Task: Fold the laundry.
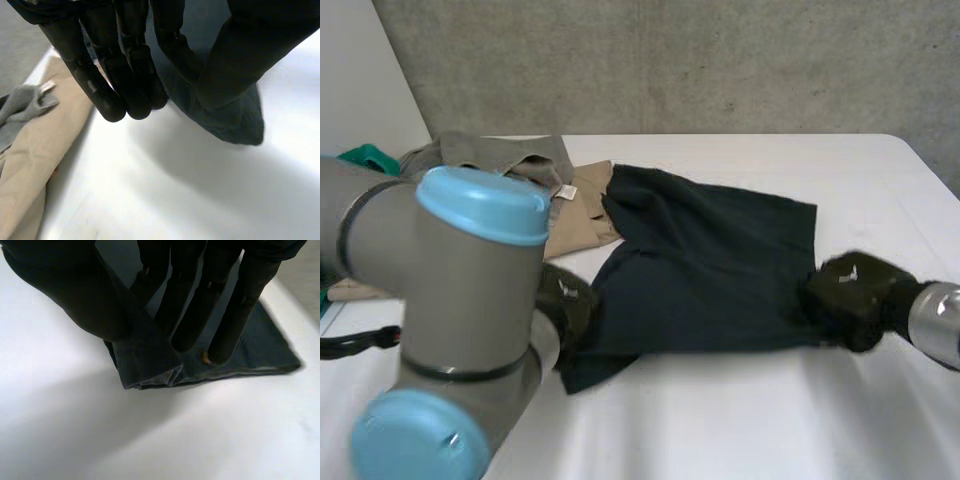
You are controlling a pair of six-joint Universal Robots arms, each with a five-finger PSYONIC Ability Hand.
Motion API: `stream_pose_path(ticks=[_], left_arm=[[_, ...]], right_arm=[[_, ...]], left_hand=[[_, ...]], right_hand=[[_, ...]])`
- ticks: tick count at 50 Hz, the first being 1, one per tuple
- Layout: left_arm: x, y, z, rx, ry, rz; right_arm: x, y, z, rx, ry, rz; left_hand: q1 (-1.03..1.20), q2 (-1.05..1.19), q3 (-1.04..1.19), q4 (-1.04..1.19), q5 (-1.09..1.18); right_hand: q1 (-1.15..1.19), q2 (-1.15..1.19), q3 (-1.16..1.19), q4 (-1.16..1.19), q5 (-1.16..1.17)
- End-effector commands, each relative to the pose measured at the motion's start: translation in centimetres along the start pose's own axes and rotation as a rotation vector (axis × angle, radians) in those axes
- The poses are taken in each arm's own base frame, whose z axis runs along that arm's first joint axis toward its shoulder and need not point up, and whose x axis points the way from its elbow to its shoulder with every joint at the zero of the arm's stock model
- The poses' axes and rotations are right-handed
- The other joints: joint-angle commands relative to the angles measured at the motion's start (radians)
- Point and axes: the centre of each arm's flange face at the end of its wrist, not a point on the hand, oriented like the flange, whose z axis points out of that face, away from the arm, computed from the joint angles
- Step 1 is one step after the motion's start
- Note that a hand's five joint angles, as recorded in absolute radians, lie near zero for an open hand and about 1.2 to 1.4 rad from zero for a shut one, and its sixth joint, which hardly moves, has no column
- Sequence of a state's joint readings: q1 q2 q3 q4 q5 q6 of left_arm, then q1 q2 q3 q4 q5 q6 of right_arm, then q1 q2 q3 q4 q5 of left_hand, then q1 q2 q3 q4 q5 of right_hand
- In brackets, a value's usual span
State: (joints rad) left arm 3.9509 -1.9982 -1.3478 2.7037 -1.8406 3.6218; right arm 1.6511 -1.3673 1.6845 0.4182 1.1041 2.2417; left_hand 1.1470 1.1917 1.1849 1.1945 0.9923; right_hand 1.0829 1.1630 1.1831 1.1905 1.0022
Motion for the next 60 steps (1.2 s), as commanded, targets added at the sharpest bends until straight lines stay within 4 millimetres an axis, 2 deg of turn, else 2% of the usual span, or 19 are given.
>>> stream_pose_path(ticks=[1, 5, 13, 16, 18, 20, 21, 24, 26, 28, 29, 36, 42, 50, 60], left_arm=[[2.0, 1.7, -2.0, -0.096, 0.108, 0.226], [2.1, 1.7, -0.4, -0.136, 0.100, 0.245], [0.3, -2.2, 2.7, -0.022, 0.002, 0.180], [-1.0, -4.0, 5.1, 0.075, -0.040, 0.151], [-2.4, -5.5, 6.8, 0.162, -0.092, 0.143], [-3.6, -6.9, 7.5, 0.230, -0.141, 0.131], [-4.9, -8.1, 7.9, 0.288, -0.182, 0.115], [-6.3, -9.0, 7.8, 0.324, -0.213, 0.084], [-6.0, -8.2, 7.2, 0.267, -0.171, 0.035], [-5.5, -6.9, 6.6, 0.195, -0.118, -0.012], [-5.1, -5.6, 5.7, 0.129, -0.075, -0.074], [-4.2, -3.3, 1.2, 0.091, 0.023, -0.387], [-2.7, -1.6, -0.7, 0.053, 0.095, -0.530], [-0.7, -0.8, -0.5, 0.008, 0.149, -0.654], [2.2, -0.6, 2.9, -0.052, 0.122, -0.669]], right_arm=[[-1.8, 0.3, -2.8, -0.154, -0.282, -0.149], [-1.1, 0.3, -2.1, -0.160, -0.271, -0.106], [1.5, 0.0, 1.4, -0.102, -0.117, 0.020], [2.2, -0.6, 2.6, -0.056, -0.034, 0.043], [2.9, -1.8, 3.4, 0.013, 0.041, 0.032], [3.6, -2.7, 3.8, 0.066, 0.104, 0.031], [4.3, -3.5, 4.2, 0.107, 0.164, 0.042], [4.9, -4.2, 4.6, 0.148, 0.230, 0.067], [4.3, -4.3, 4.5, 0.131, 0.240, 0.104], [4.0, -3.9, 4.4, 0.107, 0.241, 0.132], [3.9, -3.7, 4.3, 0.101, 0.240, 0.137], [2.8, -2.4, 4.7, 0.072, 0.198, 0.142], [2.2, -1.9, 4.8, 0.059, 0.187, 0.146], [1.9, -1.6, 4.5, 0.057, 0.182, 0.152], [1.9, -1.3, 4.4, 0.051, 0.187, 0.162]], left_hand=[[0.249, 0.205, 0.211, 0.202, 0.229], [0.249, 0.205, 0.211, 0.202, 0.229], [0.249, 0.205, 0.211, 0.202, 0.229], [0.249, 0.205, 0.211, 0.202, 0.229], [0.249, 0.205, 0.211, 0.202, 0.229], [0.249, 0.205, 0.211, 0.202, 0.229], [0.249, 0.205, 0.211, 0.202, 0.229], [0.249, 0.205, 0.211, 0.202, 0.229], [-0.083, -0.128, -0.121, -0.130, -0.103], [-0.573, -0.618, -0.611, -0.620, -0.593], [-0.857, -0.902, -0.895, -0.905, -0.877], [-0.898, -0.943, -0.936, -0.946, -0.918], [-0.892, -0.937, -0.930, -0.940, -0.912], [-0.972, -1.016, -1.010, -1.019, -0.992], [-0.972, -1.017, -1.010, -1.020, -0.992]], right_hand=[[0.313, 0.233, 0.213, 0.206, 0.219], [0.313, 0.233, 0.213, 0.206, 0.219], [0.313, 0.233, 0.213, 0.206, 0.219], [0.313, 0.233, 0.213, 0.206, 0.219], [0.313, 0.233, 0.213, 0.206, 0.219], [0.313, 0.233, 0.213, 0.206, 0.219], [0.313, 0.233, 0.213, 0.206, 0.219], [0.313, 0.233, 0.213, 0.206, 0.219], [0.313, 0.233, 0.213, 0.206, 0.219], [0.313, 0.233, 0.213, 0.206, 0.219], [0.313, 0.233, 0.213, 0.206, 0.219], [0.313, 0.233, 0.213, 0.206, 0.219], [0.313, 0.233, 0.213, 0.206, 0.219], [0.313, 0.233, 0.213, 0.206, 0.219], [0.313, 0.233, 0.213, 0.206, 0.219]])
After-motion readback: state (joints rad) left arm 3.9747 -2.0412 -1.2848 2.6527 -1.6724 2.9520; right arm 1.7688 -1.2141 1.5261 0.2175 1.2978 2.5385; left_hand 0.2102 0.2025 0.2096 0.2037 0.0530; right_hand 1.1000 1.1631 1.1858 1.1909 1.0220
